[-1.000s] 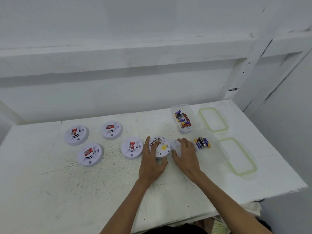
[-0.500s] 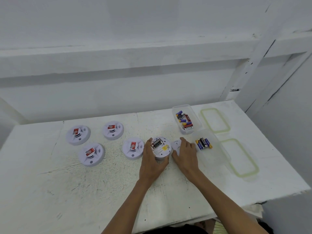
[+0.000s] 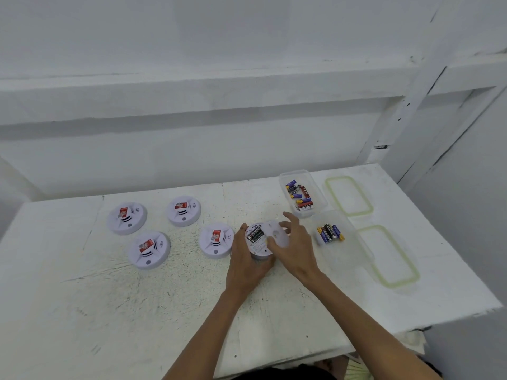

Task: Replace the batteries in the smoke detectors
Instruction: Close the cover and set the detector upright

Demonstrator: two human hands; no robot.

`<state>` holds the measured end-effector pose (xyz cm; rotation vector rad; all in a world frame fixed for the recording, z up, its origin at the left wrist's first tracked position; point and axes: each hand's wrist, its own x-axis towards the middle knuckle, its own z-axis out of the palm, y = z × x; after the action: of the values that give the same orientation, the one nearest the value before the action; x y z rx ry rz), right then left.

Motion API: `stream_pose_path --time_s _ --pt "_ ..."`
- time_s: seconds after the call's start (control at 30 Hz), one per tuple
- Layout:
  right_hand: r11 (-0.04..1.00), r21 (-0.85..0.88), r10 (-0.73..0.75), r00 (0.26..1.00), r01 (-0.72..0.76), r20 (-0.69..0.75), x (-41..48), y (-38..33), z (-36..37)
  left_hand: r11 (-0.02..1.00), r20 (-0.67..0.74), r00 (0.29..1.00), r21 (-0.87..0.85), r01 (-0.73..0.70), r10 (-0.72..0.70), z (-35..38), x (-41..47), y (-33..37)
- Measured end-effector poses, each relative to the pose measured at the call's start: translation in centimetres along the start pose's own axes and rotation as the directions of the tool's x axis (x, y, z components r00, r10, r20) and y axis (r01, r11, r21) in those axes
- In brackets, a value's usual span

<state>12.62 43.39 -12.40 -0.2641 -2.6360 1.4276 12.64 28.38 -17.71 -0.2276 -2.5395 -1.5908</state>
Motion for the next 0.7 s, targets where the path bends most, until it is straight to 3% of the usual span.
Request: stream_pose_path --time_s 0.27,0.7 --pt "0.95 -0.207 -0.183 0.955 0.232 0.233 0.9 -0.7 -0.3 0.994 0.051 0.996 0.076 -0.081 0.077 0.0 -0.3 -0.3" --pt "0.926 -0.234 -0.208 0.919 0.295 0.335 1.9 -0.8 -1.1 1.0 0.079 0.997 -0.006 -0.006 0.006 -0.7 0.1 0.4"
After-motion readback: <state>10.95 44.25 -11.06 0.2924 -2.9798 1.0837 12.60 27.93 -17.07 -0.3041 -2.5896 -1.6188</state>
